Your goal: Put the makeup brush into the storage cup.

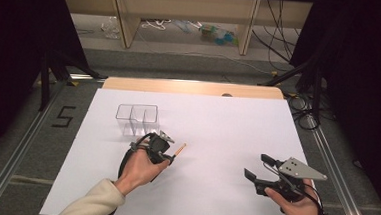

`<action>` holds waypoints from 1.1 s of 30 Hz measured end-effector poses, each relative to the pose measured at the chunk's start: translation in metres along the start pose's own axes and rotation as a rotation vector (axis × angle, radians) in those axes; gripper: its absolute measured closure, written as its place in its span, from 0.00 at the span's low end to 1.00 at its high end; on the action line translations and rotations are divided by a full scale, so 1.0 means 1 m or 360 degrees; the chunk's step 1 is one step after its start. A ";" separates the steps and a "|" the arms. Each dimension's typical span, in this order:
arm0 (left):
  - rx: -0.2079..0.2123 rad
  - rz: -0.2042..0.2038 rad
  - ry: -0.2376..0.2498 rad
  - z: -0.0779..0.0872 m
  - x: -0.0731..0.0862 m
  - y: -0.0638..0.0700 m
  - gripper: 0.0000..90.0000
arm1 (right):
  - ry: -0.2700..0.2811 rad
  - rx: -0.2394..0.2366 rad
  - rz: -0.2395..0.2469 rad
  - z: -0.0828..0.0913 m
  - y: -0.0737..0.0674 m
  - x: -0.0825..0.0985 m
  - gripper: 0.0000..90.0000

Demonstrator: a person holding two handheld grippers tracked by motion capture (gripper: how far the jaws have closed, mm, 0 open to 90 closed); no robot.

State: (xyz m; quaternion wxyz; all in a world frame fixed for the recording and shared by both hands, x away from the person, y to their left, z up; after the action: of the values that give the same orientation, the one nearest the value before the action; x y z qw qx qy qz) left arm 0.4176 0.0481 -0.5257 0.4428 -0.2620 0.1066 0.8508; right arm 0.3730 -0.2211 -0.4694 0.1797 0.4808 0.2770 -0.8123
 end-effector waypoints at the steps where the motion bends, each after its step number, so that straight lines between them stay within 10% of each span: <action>1: -0.0001 0.0006 0.0011 0.001 0.000 0.000 0.92 | 0.0000 -0.0002 -0.0001 0.000 0.000 0.000 0.26; 33: -0.0109 -0.0039 0.0351 0.017 -0.013 -0.008 0.92 | 0.0012 -0.0012 0.0030 0.000 0.000 -0.001 0.26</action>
State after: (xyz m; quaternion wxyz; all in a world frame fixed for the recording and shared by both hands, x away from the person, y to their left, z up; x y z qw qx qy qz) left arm 0.4242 0.0507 -0.5037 0.4296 -0.3702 0.1223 0.8145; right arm 0.3739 -0.2212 -0.4685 0.1880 0.4858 0.2762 -0.8077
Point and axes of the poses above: each handheld gripper's, and its own axes: z roughly backward along the jaws, x roughly out of its underside, y roughly to its right, the point moved 10 cm from there along -z, roughly forward along the jaws, and after that the axes turned 14 degrees about -z, right-handed, at the moved point
